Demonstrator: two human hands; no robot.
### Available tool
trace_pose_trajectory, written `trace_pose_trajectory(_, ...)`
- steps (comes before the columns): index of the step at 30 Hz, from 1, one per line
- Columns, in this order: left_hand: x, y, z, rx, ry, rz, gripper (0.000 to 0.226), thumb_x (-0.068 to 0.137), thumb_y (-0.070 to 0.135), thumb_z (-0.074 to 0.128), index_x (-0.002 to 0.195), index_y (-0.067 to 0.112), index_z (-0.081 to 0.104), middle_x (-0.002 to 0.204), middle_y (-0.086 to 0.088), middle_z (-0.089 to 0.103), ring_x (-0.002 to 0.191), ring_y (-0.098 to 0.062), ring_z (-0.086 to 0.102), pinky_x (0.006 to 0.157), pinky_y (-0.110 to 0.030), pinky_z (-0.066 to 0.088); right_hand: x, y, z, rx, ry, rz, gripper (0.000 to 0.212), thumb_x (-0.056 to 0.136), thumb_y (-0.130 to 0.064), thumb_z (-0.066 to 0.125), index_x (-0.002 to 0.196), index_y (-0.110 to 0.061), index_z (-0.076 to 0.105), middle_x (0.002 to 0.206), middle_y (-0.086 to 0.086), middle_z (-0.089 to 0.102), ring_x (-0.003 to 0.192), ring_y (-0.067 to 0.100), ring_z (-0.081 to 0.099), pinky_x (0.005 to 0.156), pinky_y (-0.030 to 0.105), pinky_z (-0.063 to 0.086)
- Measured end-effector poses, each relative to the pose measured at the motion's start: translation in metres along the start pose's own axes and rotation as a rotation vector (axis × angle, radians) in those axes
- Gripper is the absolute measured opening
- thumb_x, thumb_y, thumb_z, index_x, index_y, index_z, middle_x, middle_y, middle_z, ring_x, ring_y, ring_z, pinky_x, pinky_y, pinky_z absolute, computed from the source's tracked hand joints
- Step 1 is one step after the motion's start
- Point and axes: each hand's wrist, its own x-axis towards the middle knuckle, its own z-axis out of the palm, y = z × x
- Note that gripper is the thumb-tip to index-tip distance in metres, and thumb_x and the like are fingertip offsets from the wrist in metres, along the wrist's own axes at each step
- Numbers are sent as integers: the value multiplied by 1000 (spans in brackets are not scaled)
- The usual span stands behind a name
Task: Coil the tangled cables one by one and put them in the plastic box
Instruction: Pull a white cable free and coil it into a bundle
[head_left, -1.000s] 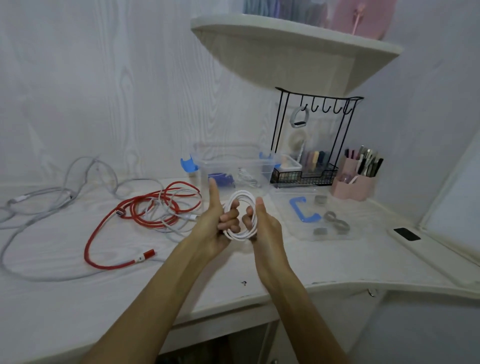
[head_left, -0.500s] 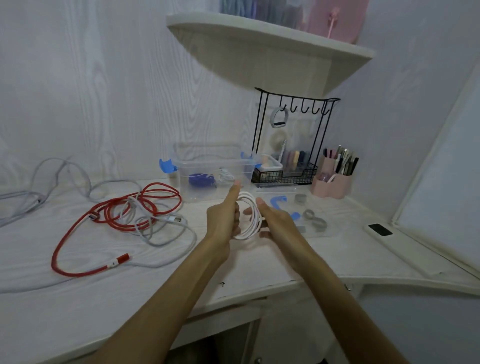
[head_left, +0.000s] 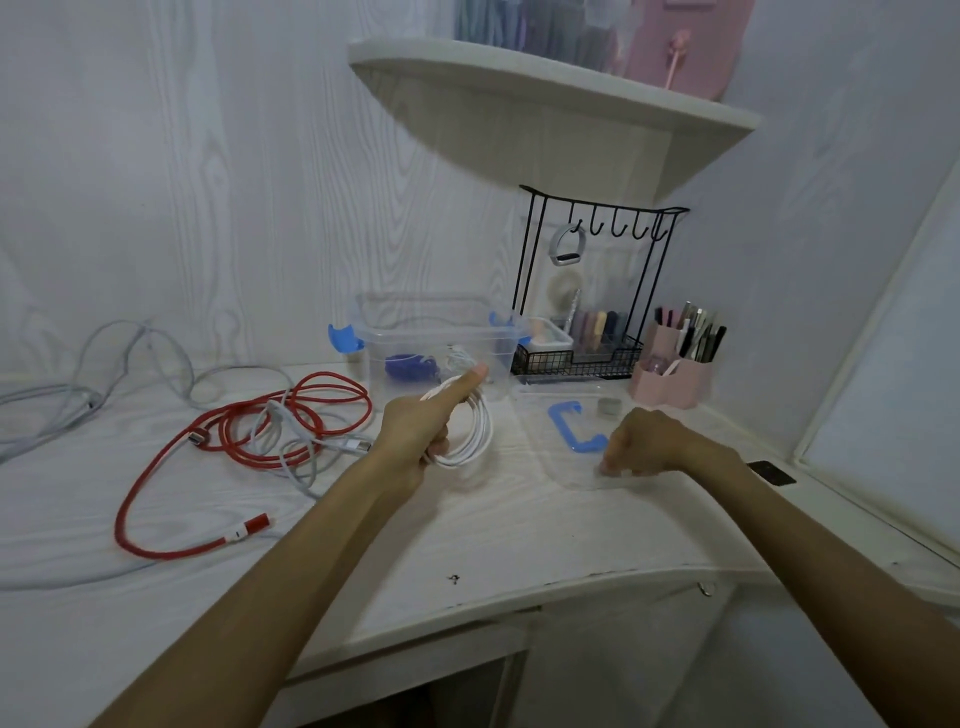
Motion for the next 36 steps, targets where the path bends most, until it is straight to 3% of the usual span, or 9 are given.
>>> trace_pose_trajectory(3,-4,9,-13,59,19,37,36,70,45,77,81,11,69,50,5,26,44,-9,24,41,-20,23,-6,-3,1,27,157,-233,11,86,-23,68,89,-14,74,95,-8,62,89,19,59,76,28,47)
trace_pose_trajectory(5,-5,16,-24,113,41,79,38,69,47,76,80,10,73,45,8,30,44,-9,27,42,-21,25,-22,-22,-3,338,204,-429,11,89,-26,63,83,-28,72,86,-15,61,80,11,56,70,22,42)
trace_pose_trajectory(8,-10,22,-33,235,67,134,32,69,51,75,64,20,74,35,14,36,39,-7,35,37,-18,30,-48,-61,-1,874,29,-545,12,87,-37,60,88,-34,72,84,-17,69,76,3,59,68,18,48)
trace_pose_trajectory(12,-20,21,-38,359,83,198,36,72,59,68,44,37,68,31,17,43,31,6,41,32,-9,30,-59,-101,10,1174,-193,-607,32,82,-35,61,106,-16,71,91,-8,69,79,1,61,68,16,49)
trace_pose_trajectory(15,-25,20,-44,364,83,169,49,72,66,63,47,24,70,33,15,41,34,-3,42,37,-13,32,-60,-119,17,1328,-285,-620,21,82,-32,61,95,-19,73,84,-7,65,73,4,57,69,18,48)
trace_pose_trajectory(19,-26,19,-57,240,49,119,53,71,63,67,79,11,77,43,10,30,46,-11,28,47,-21,28,-58,-140,23,1490,-349,-589,17,78,-29,64,87,-16,69,74,-6,60,62,4,56,57,17,46)
trace_pose_trajectory(24,-25,31,-79,163,106,169,50,74,46,74,91,-2,72,41,10,28,39,-8,27,40,-18,26,-54,-168,23,1613,-466,-602,17,80,-24,62,87,-12,72,80,-1,67,65,8,63,55,19,50)
trace_pose_trajectory(30,-19,73,-140,339,320,443,32,75,26,76,49,18,59,36,12,35,31,-2,30,33,-12,26,-37,-228,2,1706,-448,-672,32,93,-19,54,69,-16,75,70,-3,66,61,7,62,59,18,50)
trace_pose_trajectory(36,-6,70,-206,351,510,461,14,76,21,72,73,8,66,58,-4,41,46,-8,35,41,-17,30,-21,-320,18,1411,-529,-744,26,97,-17,47,78,-16,66,72,-4,55,58,6,51,58,18,38)
